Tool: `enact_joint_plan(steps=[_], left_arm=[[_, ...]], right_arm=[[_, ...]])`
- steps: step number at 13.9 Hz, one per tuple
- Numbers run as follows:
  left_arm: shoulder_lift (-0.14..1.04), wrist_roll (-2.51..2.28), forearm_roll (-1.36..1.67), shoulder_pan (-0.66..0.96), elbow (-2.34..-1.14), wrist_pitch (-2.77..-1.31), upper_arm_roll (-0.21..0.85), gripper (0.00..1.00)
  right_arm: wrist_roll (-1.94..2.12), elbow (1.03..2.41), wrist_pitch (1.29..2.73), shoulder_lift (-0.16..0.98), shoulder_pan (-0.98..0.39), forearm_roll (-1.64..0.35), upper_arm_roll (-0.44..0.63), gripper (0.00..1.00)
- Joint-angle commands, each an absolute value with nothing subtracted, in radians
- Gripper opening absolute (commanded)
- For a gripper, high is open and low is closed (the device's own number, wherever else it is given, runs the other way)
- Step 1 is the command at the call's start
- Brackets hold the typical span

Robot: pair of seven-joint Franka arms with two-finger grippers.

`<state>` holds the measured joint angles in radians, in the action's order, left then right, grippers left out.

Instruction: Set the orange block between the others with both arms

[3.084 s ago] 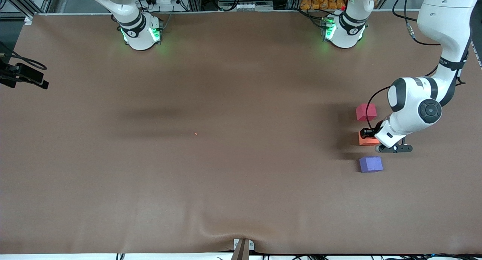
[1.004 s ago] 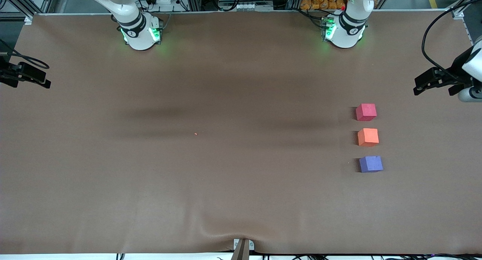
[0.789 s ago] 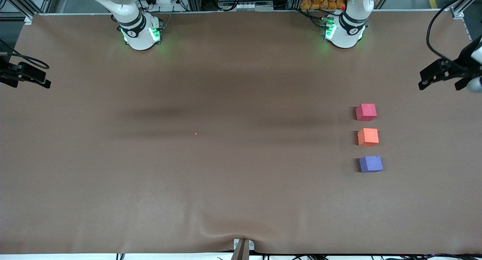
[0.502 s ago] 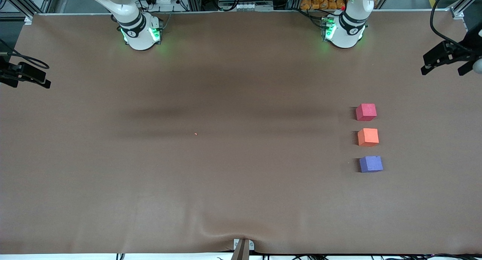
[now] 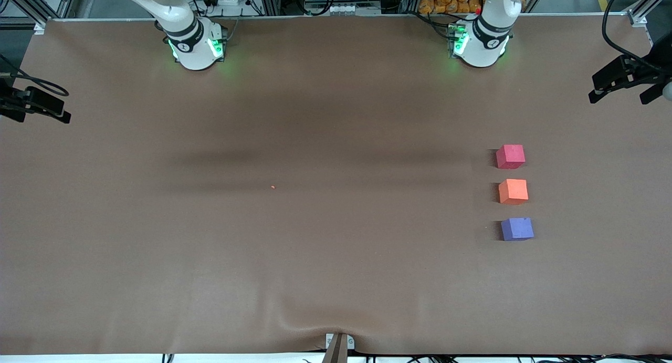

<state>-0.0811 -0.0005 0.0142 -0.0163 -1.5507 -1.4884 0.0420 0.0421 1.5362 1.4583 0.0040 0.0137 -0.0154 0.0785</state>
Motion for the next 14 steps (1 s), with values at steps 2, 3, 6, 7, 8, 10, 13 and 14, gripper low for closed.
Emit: enact_joint_plan(steps=[2,3,6,7,8,10,13,14], left_arm=[[-0.077,0.011,0.017,-0.006,-1.529,-1.465,0.029,1.00],[-0.077,0.005,0.014,-0.005,-1.531,-1.463,0.029,1.00],[-0.086,-0.003,0.008,-0.003,-1.546,-1.459,0.031,1.00],[-0.089,-0.005,0.008,-0.003,-1.552,-1.441,0.031,1.00],[-0.094,-0.011,0.008,-0.003,-1.563,-1.439,0.032,1.00],[-0.110,-0.024,0.008,-0.005,-1.594,-1.440,0.035,1.00],[-0.095,-0.012,0.005,-0.008,-1.575,-1.443,0.037,1.00],[-0.094,-0.018,0.005,-0.006,-1.565,-1.443,0.038,1.00]], right_arm=[[0.041,1.548,1.451,-0.014,0.014,-0.018,0.077,1.00],[0.041,1.549,1.451,-0.014,0.014,-0.018,0.077,1.00],[0.041,1.549,1.453,-0.012,0.014,-0.018,0.077,1.00],[0.041,1.549,1.453,-0.012,0.014,-0.018,0.077,1.00],[0.041,1.549,1.453,-0.012,0.014,-0.018,0.077,1.00],[0.041,1.549,1.453,-0.012,0.014,-0.018,0.077,1.00],[0.041,1.549,1.453,-0.012,0.014,-0.018,0.077,1.00],[0.041,1.549,1.453,-0.011,0.014,-0.018,0.077,1.00]])
